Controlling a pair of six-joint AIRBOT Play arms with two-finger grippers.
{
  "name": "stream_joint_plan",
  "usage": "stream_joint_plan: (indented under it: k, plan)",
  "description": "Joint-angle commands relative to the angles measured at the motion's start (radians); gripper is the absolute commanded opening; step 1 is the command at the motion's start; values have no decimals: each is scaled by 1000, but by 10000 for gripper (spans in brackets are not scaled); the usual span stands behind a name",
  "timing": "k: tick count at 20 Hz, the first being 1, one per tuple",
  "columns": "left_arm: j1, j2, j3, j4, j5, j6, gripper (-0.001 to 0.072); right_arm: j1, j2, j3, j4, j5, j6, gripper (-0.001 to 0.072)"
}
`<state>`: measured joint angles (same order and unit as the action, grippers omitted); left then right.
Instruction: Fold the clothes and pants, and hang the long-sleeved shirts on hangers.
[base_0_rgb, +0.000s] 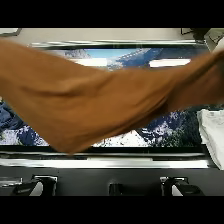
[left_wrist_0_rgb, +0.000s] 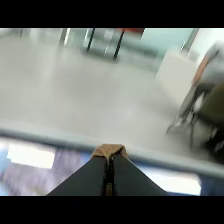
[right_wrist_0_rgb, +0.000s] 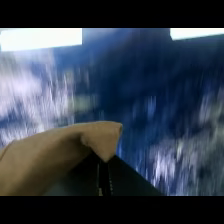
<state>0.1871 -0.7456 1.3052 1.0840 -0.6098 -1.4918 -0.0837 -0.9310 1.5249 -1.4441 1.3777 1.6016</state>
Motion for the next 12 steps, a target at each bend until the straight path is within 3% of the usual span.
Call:
stream_joint_plan:
  k: [1, 4, 8, 9, 10, 11, 12]
  plan:
    - [-31, -198, -118, 68, -73, 2, 26, 0, -66, -375, 14, 112, 10, 43]
    - [-121, -457, -167, 57, 55, 0, 27, 0, -160, -617, 26, -154, 50, 44]
    - [-213, -687, -153, -30, 40, -1, 31, 0, -288, -637, 78, -227, 116, 44]
    - [-229, -715, -153, -53, 6, 0, 78, 0, -293, -637, 91, -228, 116, 44]
    - [-239, -727, -153, -56, -31, 0, 224, 0, -294, -637, 94, -229, 114, 44]
    - [-238, -725, -152, -55, -92, 0, 546, 0, -294, -637, 94, -227, 111, 44]
    - [-221, -719, -140, -40, -164, 2, 710, 0, -294, -637, 90, -224, 106, 44]
